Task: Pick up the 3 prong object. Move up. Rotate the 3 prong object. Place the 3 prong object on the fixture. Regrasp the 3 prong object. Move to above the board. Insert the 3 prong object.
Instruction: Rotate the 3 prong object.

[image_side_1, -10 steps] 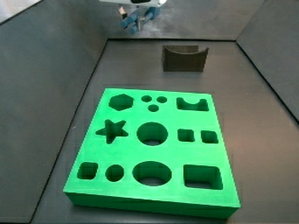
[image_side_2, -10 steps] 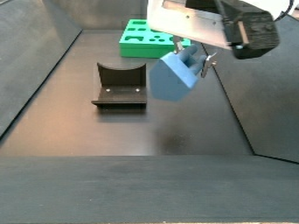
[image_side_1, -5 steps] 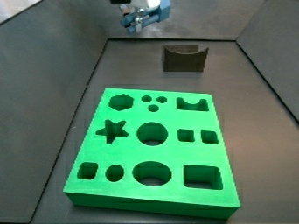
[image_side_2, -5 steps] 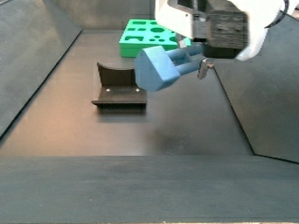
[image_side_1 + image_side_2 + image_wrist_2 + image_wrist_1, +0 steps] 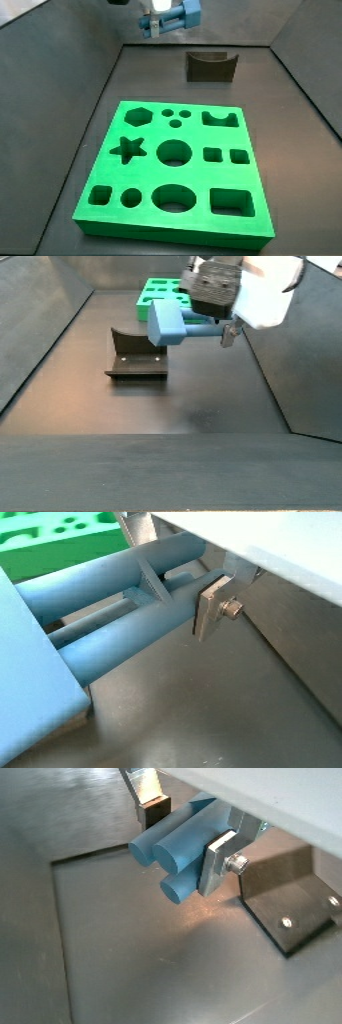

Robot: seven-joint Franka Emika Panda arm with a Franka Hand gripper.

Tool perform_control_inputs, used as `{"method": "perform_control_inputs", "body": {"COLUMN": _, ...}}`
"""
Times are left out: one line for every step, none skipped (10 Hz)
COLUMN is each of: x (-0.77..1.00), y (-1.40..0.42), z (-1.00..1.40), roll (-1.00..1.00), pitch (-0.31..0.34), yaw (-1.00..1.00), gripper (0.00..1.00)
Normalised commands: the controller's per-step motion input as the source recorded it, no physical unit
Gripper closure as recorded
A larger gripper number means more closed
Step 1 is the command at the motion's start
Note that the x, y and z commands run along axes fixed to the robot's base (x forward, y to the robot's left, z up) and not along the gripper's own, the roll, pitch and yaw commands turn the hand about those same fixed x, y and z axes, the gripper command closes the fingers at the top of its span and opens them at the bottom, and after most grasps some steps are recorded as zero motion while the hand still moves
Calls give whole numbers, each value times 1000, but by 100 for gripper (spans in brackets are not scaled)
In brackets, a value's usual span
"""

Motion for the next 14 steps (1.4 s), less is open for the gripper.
{"method": "perform_control_inputs", "body": {"x": 7, "y": 13, "z": -4, "roll": 0, "pitch": -4, "yaw": -1000, "gripper": 100}}
{"method": "perform_control_inputs", "body": {"x": 7, "y": 14, "z": -4, "roll": 0, "pitch": -4, "yaw": -1000, "gripper": 100}}
{"method": "perform_control_inputs", "body": {"x": 7, "y": 14, "z": -4, "roll": 0, "pitch": -4, "yaw": -1000, "gripper": 100}}
{"method": "perform_control_inputs", "body": {"x": 7, "y": 14, "z": -4, "roll": 0, "pitch": -4, "yaw": -1000, "gripper": 100}}
{"method": "perform_control_inputs", "body": {"x": 7, "y": 14, "z": -4, "roll": 0, "pitch": -4, "yaw": -1000, "gripper": 100}}
{"method": "perform_control_inputs", "body": {"x": 7, "y": 14, "z": -4, "roll": 0, "pitch": -5, "yaw": -1000, "gripper": 100}}
{"method": "perform_control_inputs", "body": {"x": 7, "y": 14, "z": -5, "roll": 0, "pitch": -5, "yaw": -1000, "gripper": 100}}
{"method": "perform_control_inputs", "body": {"x": 7, "y": 14, "z": -4, "roll": 0, "pitch": -5, "yaw": -1000, "gripper": 100}}
{"method": "perform_control_inputs", "body": {"x": 7, "y": 14, "z": -4, "roll": 0, "pitch": -5, "yaw": -1000, "gripper": 100}}
{"method": "perform_control_inputs", "body": {"x": 7, "y": 14, "z": -5, "roll": 0, "pitch": -6, "yaw": -1000, "gripper": 100}}
{"method": "perform_control_inputs", "body": {"x": 7, "y": 15, "z": -5, "roll": 1, "pitch": -6, "yaw": -1000, "gripper": 100}}
{"method": "perform_control_inputs", "body": {"x": 7, "y": 15, "z": -5, "roll": 1, "pitch": -6, "yaw": -1000, "gripper": 100}}
{"method": "perform_control_inputs", "body": {"x": 7, "y": 15, "z": -5, "roll": 1, "pitch": -7, "yaw": -1000, "gripper": 100}}
{"method": "perform_control_inputs", "body": {"x": 7, "y": 15, "z": -5, "roll": 1, "pitch": -7, "yaw": -1000, "gripper": 100}}
